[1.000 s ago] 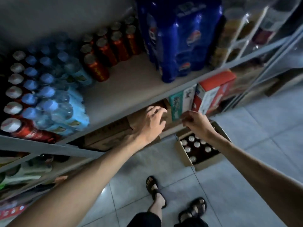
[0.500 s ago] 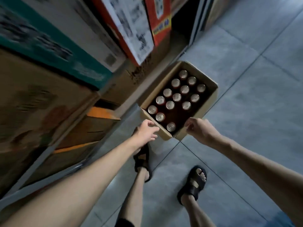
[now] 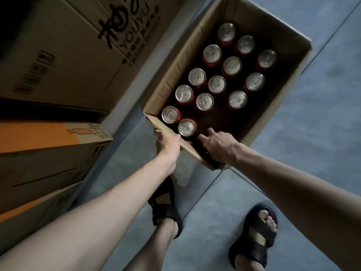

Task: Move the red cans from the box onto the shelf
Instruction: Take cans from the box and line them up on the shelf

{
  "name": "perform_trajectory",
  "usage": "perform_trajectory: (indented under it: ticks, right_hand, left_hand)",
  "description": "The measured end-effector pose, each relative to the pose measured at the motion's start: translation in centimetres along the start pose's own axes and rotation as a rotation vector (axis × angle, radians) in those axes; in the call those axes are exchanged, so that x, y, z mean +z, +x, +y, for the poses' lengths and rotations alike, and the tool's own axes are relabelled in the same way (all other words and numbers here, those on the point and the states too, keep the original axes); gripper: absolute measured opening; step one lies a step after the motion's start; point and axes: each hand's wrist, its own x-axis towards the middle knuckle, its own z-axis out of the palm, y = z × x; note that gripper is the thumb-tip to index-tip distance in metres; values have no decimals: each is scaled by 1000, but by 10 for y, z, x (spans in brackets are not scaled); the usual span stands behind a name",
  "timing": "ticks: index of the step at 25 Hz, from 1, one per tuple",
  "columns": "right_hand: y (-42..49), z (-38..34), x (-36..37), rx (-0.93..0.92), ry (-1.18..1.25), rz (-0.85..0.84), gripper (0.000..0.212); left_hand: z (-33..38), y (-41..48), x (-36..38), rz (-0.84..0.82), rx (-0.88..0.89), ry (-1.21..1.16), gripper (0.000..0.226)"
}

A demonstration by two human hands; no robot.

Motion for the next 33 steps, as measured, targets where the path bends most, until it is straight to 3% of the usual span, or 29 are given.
perform_trajectory:
  ticks: [5, 9, 11, 12, 14, 16, 20, 22, 25, 26, 28, 30, 33]
  right_hand:
    - [12, 2, 2, -51, -104, 66, 38]
    - [-13, 15, -24, 29, 253, 142, 55]
    - [-38, 24, -43, 85, 554, 219, 62]
    - [-52, 27, -55, 106, 717, 263, 62]
    - [-80, 27, -79, 131, 1041, 314, 61]
    - [-98, 24, -103, 80, 1257, 280, 57]
    - [-106, 6, -127, -102, 1399, 185, 41]
    - [-99, 1, -127, -170, 1486, 151, 48]
    - [-73, 3, -115, -185, 1656, 96, 43]
    - [-60, 5, -105, -140, 1504, 183, 37]
    - [-27, 3, -76, -129, 797, 419, 39]
    - [6, -10, -44, -262, 234, 463, 50]
    - [41, -21, -15, -342, -103, 490, 42]
  left_hand:
    - [-4, 4, 1, -23, 1, -101, 39]
    - [0, 2, -10, -43, 13, 26, 48]
    - [0, -13, -20, 85, 208, 216, 79]
    - [2, -24, -27, 120, 395, 261, 93]
    - [10, -49, -37, 11, 793, 348, 108]
    - [27, -67, -48, -171, 1003, 417, 112]
    - [64, -81, -68, -190, 992, 407, 92]
    - [69, -79, -77, -179, 875, 379, 80]
    - [59, -59, -93, -111, 643, 142, 62]
    - [54, -51, -97, -92, 568, 63, 60]
    - [39, -31, -105, -45, 441, -35, 63]
    - [25, -15, -109, -28, 387, -87, 73]
    - [7, 1, -106, -54, 349, -124, 70]
